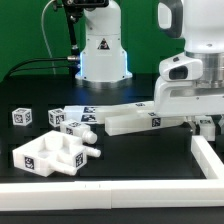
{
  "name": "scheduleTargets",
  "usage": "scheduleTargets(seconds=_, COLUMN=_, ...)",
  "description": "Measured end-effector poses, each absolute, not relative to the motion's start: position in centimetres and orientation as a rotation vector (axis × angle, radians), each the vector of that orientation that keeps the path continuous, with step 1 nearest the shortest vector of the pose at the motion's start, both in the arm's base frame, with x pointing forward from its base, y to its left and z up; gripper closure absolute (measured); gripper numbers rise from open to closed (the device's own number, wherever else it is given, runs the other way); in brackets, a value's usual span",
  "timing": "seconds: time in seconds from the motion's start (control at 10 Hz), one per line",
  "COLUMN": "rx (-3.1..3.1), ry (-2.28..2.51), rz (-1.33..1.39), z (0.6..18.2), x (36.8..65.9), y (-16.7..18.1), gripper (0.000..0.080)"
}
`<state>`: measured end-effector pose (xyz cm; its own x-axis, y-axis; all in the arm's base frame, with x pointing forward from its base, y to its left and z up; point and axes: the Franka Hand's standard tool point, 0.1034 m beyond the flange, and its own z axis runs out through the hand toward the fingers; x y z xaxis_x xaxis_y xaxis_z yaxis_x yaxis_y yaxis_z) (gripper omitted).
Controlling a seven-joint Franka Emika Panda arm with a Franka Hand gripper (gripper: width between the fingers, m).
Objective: Assemble chair
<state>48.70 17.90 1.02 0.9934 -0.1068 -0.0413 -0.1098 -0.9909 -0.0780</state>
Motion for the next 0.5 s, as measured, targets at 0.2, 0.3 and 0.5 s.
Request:
scheduleTargets(seconds=0.2, rx=-3.058, ry=0.110, rz=0.046, z=1.0, x=49.1, y=16.9, gripper=0.0509)
scheduleTargets(seconds=0.3, rx=-3.058, ry=0.102, rz=0.045, z=1.0, x=49.2, y=16.6, gripper=0.0509)
scheduleTargets(seconds=0.5, rx=-3.058, ry=0.099, rz=0.046, z=1.0, x=49.2, y=16.7, gripper=0.0313)
